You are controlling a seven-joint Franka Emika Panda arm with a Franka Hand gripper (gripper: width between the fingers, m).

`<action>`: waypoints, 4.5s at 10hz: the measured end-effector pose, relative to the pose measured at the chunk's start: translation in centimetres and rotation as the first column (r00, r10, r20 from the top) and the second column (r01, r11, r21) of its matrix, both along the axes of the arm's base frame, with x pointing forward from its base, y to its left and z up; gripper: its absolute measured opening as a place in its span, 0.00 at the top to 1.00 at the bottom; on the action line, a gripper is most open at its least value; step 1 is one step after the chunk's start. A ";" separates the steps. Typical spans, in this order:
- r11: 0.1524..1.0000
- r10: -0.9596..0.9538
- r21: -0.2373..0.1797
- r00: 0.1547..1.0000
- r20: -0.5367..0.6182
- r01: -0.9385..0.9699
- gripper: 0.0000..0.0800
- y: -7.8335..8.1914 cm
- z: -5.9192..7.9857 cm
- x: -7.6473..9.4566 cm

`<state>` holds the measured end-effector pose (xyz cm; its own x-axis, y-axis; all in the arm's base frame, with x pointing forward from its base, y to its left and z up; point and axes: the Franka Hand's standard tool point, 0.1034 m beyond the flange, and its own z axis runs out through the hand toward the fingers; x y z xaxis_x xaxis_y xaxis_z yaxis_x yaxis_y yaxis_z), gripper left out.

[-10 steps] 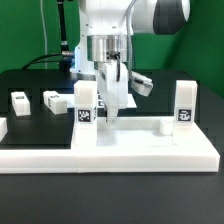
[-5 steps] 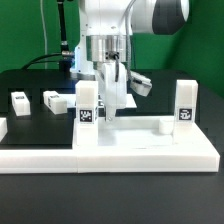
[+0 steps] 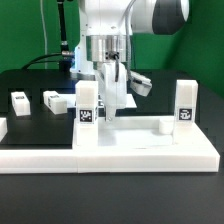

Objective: Assemble desk

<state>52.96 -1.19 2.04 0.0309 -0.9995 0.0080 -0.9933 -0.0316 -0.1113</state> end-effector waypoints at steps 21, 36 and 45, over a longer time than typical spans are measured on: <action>-0.056 0.973 -0.188 -0.012 -0.231 -0.980 0.92 -7.4 2.7 3.1; -0.944 0.264 0.039 -0.822 -0.505 -0.327 0.92 -1.4 3.6 9.3; -0.986 0.080 0.081 -0.832 -0.550 -0.148 0.92 3.4 3.7 12.4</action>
Offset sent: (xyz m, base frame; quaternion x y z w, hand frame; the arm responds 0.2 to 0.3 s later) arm -0.0236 -0.0256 0.0129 -0.0033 -0.0108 -0.1359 0.9907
